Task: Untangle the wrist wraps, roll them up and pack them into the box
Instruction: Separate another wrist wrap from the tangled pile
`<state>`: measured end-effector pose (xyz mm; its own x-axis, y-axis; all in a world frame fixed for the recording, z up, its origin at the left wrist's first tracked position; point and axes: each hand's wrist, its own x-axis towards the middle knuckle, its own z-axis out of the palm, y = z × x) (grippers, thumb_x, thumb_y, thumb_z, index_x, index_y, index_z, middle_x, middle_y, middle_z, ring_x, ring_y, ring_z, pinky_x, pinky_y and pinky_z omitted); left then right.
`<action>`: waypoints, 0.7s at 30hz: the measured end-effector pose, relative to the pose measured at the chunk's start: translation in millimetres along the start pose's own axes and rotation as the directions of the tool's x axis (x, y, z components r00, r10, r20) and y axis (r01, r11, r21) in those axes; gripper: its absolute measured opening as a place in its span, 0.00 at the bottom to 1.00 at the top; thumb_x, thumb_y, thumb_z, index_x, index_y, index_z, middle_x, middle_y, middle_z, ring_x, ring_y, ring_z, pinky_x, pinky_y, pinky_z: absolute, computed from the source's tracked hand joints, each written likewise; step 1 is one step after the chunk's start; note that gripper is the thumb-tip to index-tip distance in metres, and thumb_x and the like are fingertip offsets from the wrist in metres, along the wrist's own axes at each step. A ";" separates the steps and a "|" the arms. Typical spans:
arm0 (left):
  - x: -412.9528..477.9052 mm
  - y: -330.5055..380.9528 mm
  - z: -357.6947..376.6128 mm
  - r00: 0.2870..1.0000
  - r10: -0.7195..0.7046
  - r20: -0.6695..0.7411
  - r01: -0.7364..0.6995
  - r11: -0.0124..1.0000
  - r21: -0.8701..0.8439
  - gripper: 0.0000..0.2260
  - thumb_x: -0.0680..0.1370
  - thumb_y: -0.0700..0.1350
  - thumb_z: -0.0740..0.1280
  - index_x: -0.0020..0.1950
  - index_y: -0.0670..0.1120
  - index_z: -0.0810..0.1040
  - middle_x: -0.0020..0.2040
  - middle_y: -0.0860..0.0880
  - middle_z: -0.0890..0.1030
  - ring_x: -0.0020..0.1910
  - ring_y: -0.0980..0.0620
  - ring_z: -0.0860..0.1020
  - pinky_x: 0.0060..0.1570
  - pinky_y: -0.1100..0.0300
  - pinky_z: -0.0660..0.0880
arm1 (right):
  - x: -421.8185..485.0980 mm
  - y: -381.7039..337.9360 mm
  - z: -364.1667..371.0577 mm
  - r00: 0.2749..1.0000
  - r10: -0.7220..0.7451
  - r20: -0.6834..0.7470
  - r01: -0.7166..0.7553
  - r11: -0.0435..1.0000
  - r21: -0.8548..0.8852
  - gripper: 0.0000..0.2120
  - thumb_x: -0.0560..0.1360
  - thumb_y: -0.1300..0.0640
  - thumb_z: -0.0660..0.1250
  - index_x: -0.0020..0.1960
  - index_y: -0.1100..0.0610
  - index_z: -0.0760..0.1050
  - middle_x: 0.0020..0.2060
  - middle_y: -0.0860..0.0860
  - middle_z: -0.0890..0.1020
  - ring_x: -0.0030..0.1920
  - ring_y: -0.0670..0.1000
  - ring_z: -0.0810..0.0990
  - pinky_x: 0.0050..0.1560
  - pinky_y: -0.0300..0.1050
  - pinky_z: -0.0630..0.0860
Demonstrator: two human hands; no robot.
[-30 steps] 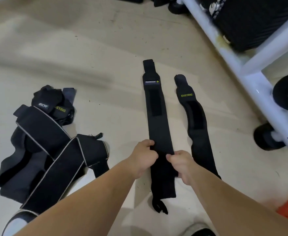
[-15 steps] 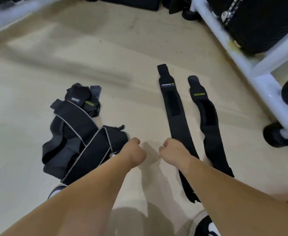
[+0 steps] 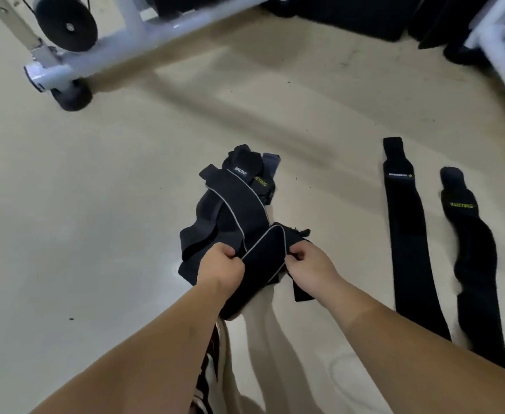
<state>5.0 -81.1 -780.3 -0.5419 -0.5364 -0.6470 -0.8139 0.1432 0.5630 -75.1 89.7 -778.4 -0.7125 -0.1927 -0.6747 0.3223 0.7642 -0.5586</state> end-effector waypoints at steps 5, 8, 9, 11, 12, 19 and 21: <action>19.9 4.9 8.8 0.998 0.000 -0.057 -0.010 0.985 -0.172 0.12 0.79 0.40 0.67 0.61 0.49 0.76 0.51 0.52 0.81 0.48 0.56 0.79 0.44 0.66 0.72 | 26.7 19.3 8.8 0.992 0.126 -0.032 -0.121 0.985 0.127 0.06 0.73 0.48 0.69 0.47 0.46 0.82 0.57 0.50 0.79 0.54 0.52 0.82 0.59 0.51 0.81; 30.8 10.4 15.0 0.998 0.026 -0.052 -0.034 0.987 -0.157 0.15 0.79 0.42 0.70 0.65 0.50 0.74 0.50 0.54 0.81 0.48 0.56 0.80 0.50 0.62 0.75 | 34.1 14.5 6.2 0.985 0.169 -0.024 -0.163 0.973 0.163 0.11 0.76 0.51 0.73 0.44 0.52 0.72 0.44 0.49 0.75 0.38 0.49 0.75 0.36 0.43 0.71; 34.4 11.2 16.4 0.998 0.044 -0.050 -0.050 0.990 -0.134 0.16 0.79 0.43 0.71 0.66 0.49 0.75 0.50 0.54 0.80 0.49 0.56 0.80 0.55 0.59 0.77 | 38.3 15.6 5.4 0.981 0.187 -0.054 -0.173 0.964 0.202 0.12 0.77 0.51 0.74 0.51 0.53 0.72 0.48 0.50 0.76 0.39 0.47 0.75 0.36 0.42 0.69; 40.5 13.7 18.7 0.998 0.065 -0.024 -0.067 0.993 -0.099 0.17 0.78 0.46 0.74 0.66 0.49 0.78 0.53 0.55 0.81 0.53 0.53 0.82 0.62 0.54 0.79 | 39.3 14.9 1.5 0.972 0.227 -0.052 -0.197 0.921 0.337 0.25 0.78 0.50 0.76 0.67 0.56 0.69 0.58 0.51 0.78 0.47 0.49 0.77 0.45 0.42 0.73; 43.3 14.6 20.7 0.998 0.059 -0.005 -0.059 0.993 -0.099 0.16 0.77 0.47 0.75 0.64 0.49 0.80 0.53 0.54 0.81 0.54 0.52 0.82 0.62 0.52 0.79 | 39.9 13.7 0.2 0.967 0.252 -0.029 -0.219 0.886 0.409 0.30 0.78 0.50 0.77 0.72 0.59 0.68 0.60 0.51 0.78 0.50 0.51 0.78 0.51 0.44 0.74; 34.2 44.5 23.4 0.996 0.067 0.050 -0.056 0.978 -0.203 0.11 0.74 0.42 0.72 0.38 0.44 0.70 0.32 0.47 0.72 0.31 0.50 0.70 0.35 0.53 0.75 | 49.4 15.0 1.4 0.946 0.284 0.155 -0.321 0.754 0.573 0.14 0.80 0.51 0.75 0.59 0.59 0.79 0.50 0.56 0.88 0.47 0.56 0.88 0.43 0.50 0.84; 26.7 57.9 20.6 0.993 0.060 0.098 -0.027 0.953 -0.302 0.13 0.73 0.37 0.69 0.37 0.46 0.64 0.29 0.49 0.64 0.26 0.52 0.62 0.26 0.60 0.64 | 48.8 12.4 -4.2 0.949 0.265 0.169 -0.312 0.725 0.614 0.10 0.81 0.56 0.73 0.59 0.59 0.79 0.49 0.56 0.87 0.45 0.55 0.87 0.42 0.49 0.83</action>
<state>-60.9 -70.0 -775.6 -0.6074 -0.4427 -0.6597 -0.6974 -0.1005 0.7096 -108.5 92.3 -816.3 -0.4856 -0.0841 -0.8701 0.8387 0.2359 -0.4909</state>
